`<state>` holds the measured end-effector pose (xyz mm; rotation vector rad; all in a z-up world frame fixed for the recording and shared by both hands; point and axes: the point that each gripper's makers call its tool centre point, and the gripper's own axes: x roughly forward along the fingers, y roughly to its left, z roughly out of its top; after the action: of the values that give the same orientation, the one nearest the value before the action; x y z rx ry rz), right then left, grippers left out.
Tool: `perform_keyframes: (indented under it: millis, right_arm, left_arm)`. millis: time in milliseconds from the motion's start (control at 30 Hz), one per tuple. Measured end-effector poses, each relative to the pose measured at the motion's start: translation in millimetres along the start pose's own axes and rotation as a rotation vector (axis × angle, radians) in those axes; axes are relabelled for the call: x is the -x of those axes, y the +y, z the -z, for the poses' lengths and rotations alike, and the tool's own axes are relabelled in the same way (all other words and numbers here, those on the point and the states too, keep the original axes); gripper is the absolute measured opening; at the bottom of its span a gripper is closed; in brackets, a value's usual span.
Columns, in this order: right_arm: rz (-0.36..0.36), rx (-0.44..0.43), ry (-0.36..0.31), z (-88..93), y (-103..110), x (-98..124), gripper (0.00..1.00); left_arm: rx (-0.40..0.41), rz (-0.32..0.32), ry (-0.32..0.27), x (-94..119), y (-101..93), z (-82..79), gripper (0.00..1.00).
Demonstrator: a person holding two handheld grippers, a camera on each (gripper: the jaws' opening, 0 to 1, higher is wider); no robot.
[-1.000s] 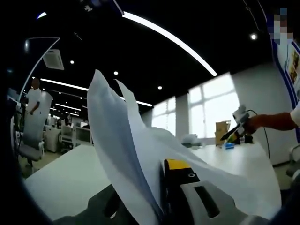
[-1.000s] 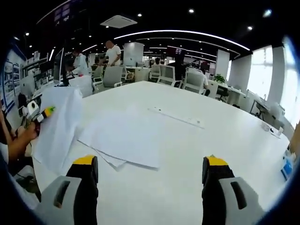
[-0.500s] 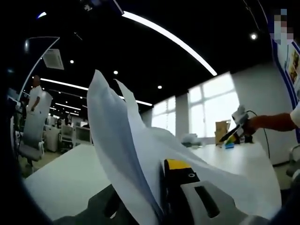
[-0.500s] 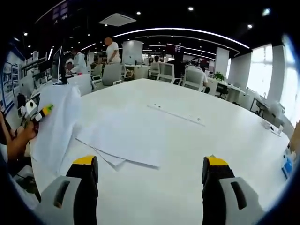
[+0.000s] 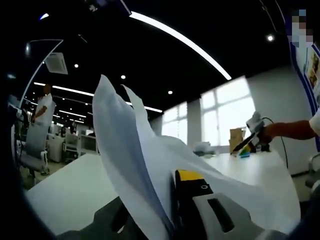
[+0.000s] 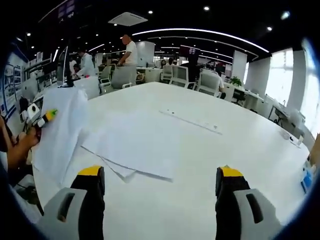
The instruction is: Organize the stack of printing papers by aligning and flattening the scattered papers on the table
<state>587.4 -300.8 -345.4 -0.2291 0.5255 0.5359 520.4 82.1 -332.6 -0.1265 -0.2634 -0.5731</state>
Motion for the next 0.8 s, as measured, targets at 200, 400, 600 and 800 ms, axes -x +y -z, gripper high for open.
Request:
perform_keyframes:
  millis: [200,400,600,800]
  right_arm:
    - [-0.005,0.002,-0.001,0.4,5,-1,0.87]
    - [-0.01,0.007,0.0,-0.1,8,-3,0.87]
    - [-0.017,0.009,0.002,0.2,12,-6,0.86]
    - [-0.021,0.009,0.011,2.8,12,-10,0.86]
  left_arm:
    - [-0.001,0.001,0.001,0,0.1,0.2,0.1]
    - [-0.001,0.001,0.002,-1,0.2,0.3,0.1]
    - [-0.002,0.0,0.003,0,-0.2,0.5,0.1]
    - [-0.003,-0.001,0.004,0,0.1,0.8,0.1]
